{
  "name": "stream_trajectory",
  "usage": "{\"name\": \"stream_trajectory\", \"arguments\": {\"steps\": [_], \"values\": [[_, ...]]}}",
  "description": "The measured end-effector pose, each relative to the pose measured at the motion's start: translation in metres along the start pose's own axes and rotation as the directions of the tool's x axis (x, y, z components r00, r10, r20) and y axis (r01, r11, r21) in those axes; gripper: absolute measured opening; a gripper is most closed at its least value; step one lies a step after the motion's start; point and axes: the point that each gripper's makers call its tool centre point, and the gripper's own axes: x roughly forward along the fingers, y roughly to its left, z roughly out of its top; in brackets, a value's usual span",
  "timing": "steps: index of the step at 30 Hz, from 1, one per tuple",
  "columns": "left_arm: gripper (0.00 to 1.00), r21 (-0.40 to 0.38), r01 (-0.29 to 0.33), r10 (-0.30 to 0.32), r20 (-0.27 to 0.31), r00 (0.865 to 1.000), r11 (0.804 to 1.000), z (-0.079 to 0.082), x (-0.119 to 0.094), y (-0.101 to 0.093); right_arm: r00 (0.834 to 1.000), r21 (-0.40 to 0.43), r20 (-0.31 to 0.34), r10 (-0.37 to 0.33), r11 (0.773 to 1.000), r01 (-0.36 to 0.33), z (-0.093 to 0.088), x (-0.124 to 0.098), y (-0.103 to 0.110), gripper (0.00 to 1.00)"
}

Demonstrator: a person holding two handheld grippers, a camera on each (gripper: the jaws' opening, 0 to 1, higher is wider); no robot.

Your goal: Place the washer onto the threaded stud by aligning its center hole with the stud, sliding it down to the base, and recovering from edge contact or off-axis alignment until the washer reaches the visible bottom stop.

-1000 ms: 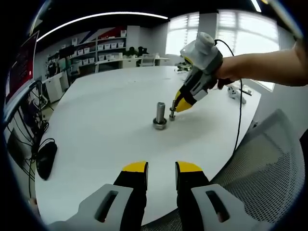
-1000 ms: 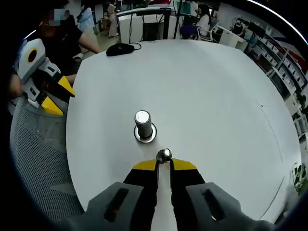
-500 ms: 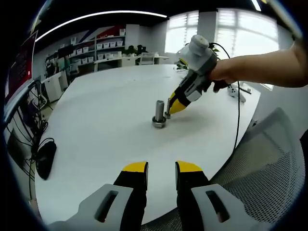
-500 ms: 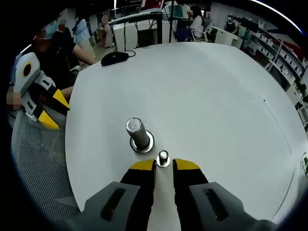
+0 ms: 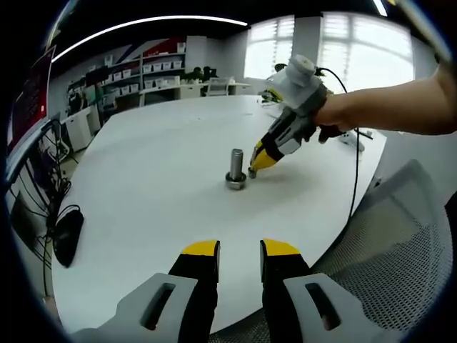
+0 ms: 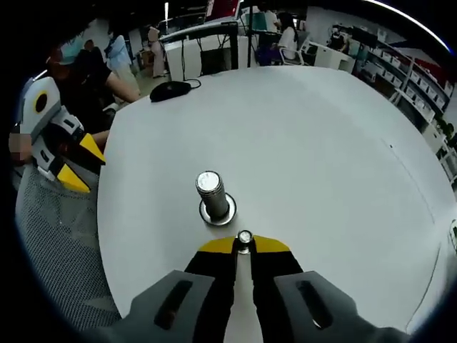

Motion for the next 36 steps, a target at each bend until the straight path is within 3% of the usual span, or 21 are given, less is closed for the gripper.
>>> {"name": "stream_trajectory", "arguments": {"steps": [3,5,11,17,19,20,23,25,27,29,30,31,33,34,36], "values": [[0.20,0.001,0.003,-0.003,-0.002,1.000,1.000,0.000,0.000,-0.001,1.000,0.004,-0.007,0.012,1.000,-0.012,-0.004,-0.001,0.003,0.10],[0.20,0.006,0.009,-0.009,-0.006,1.000,1.000,-0.001,0.001,-0.002,1.000,-0.016,0.004,-0.016,1.000,0.016,-0.004,-0.005,0.000,0.16],[0.20,0.016,0.034,-0.034,0.005,0.999,0.999,0.001,0.001,-0.007,0.987,0.153,0.131,-0.096,0.985,0.076,0.009,-0.040,0.000,0.23],[0.20,0.034,0.071,-0.072,0.021,0.997,0.997,0.004,0.001,-0.014,0.929,0.254,0.322,-0.182,0.962,0.101,0.020,-0.097,0.012,0.26],[0.20,0.045,0.091,-0.092,0.019,0.996,0.995,0.004,0.001,-0.018,0.901,0.263,0.384,-0.204,0.959,0.105,0.020,-0.117,0.023,0.27],[0.20,0.045,0.090,-0.091,0.011,0.996,0.995,0.003,0.001,-0.018,0.888,0.277,0.403,-0.222,0.954,0.113,0.015,-0.128,0.028,0.28],[0.20,0.030,0.080,-0.080,-0.005,0.997,0.996,0.000,0.002,-0.016,0.878,0.274,0.422,-0.226,0.955,0.114,0.001,-0.146,0.040,0.28],[0.20,0.027,0.074,-0.074,-0.006,0.997,0.997,-0.001,0.001,-0.015,0.872,0.280,0.432,-0.232,0.953,0.115,-0.014,-0.154,0.034,0.28],[0.20,0.018,0.056,-0.056,-0.023,0.998,0.998,-0.004,0.001,-0.011,0.839,0.318,0.502,-0.211,0.947,0.048,-0.016,-0.166,0.041,0.29],[0.21,0.000,0.039,-0.039,-0.027,0.999,0.999,-0.005,0.001,-0.008,0.827,0.393,0.519,-0.216,0.920,-0.007,-0.032,-0.176,0.031,0.30],[0.21,-0.005,0.033,-0.033,-0.022,0.999,0.999,-0.004,0.000,-0.007,0.831,0.389,0.510,-0.224,0.921,0.010,-0.038,-0.178,0.030,0.31],[0.21,-0.013,0.029,-0.029,0.019,0.999,0.999,0.003,-0.002,-0.007,0.842,0.384,0.489,-0.228,0.923,0.027,-0.047,-0.181,0.030,0.31],[0.21,-0.008,-0.006,0.007,0.128,0.992,1.000,0.022,-0.008,-0.002,0.845,0.387,0.471,-0.253,0.920,0.060,-0.059,-0.187,0.028,0.31],[0.22,-0.009,-0.016,0.017,0.128,0.992,1.000,0.021,-0.009,-0.001,0.852,0.405,0.442,-0.281,0.910,0.089,-0.068,-0.191,0.024,0.31],[0.23,-0.034,-0.022,0.024,0.062,0.998,0.999,0.009,-0.008,0.000,0.841,0.381,0.436,-0.320,0.912,0.150,-0.077,-0.198,0.020,0.32]]}}
